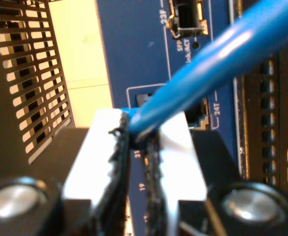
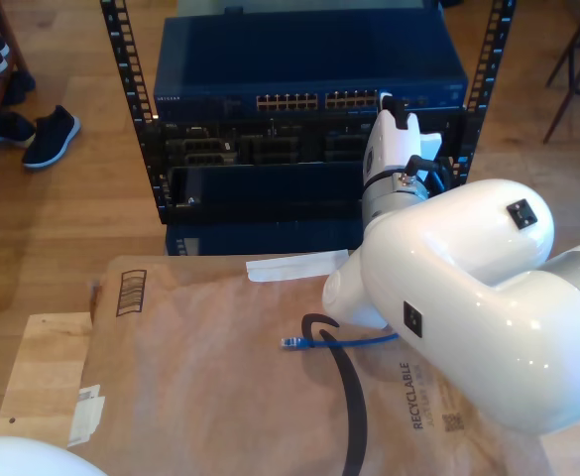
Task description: Grab the cable and plug it in
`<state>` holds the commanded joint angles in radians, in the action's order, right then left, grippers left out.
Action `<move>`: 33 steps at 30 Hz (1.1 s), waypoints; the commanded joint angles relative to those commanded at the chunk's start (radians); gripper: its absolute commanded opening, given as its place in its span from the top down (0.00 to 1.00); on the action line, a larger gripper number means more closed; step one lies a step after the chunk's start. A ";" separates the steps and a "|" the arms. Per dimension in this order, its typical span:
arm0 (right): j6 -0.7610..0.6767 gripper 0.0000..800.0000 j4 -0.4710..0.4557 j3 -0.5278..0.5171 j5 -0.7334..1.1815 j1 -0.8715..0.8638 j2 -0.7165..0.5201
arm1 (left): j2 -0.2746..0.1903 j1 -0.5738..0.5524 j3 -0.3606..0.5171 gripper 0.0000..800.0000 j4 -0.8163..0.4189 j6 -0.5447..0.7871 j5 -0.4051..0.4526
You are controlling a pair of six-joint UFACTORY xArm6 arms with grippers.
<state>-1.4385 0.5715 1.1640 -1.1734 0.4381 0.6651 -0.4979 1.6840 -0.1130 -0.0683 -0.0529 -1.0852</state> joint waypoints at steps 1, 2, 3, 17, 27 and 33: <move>0.002 0.99 0.000 0.003 0.000 0.000 0.000 | 0.000 0.000 -0.002 0.00 0.000 0.000 0.000; 0.000 0.99 -0.002 0.008 0.000 0.000 0.002 | 0.000 0.000 -0.002 0.00 0.000 0.000 0.000; 0.000 0.99 -0.005 0.011 0.002 0.000 0.002 | 0.000 0.000 0.000 0.00 0.000 0.000 0.000; 0.002 0.47 -0.157 -0.262 0.057 -0.003 -0.232 | 0.000 0.000 0.000 0.00 0.000 0.000 0.002; 0.002 0.28 -0.620 -0.361 0.540 -0.130 -0.499 | 0.000 0.000 -0.002 0.00 0.000 0.000 0.000; 0.002 0.30 -0.959 -0.384 0.603 -0.253 -0.557 | 0.000 0.000 -0.002 0.00 0.000 0.000 0.000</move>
<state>-1.4369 -0.3874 0.7804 -0.5704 0.1849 0.1082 -0.4979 1.6840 -0.1145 -0.0683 -0.0529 -1.0852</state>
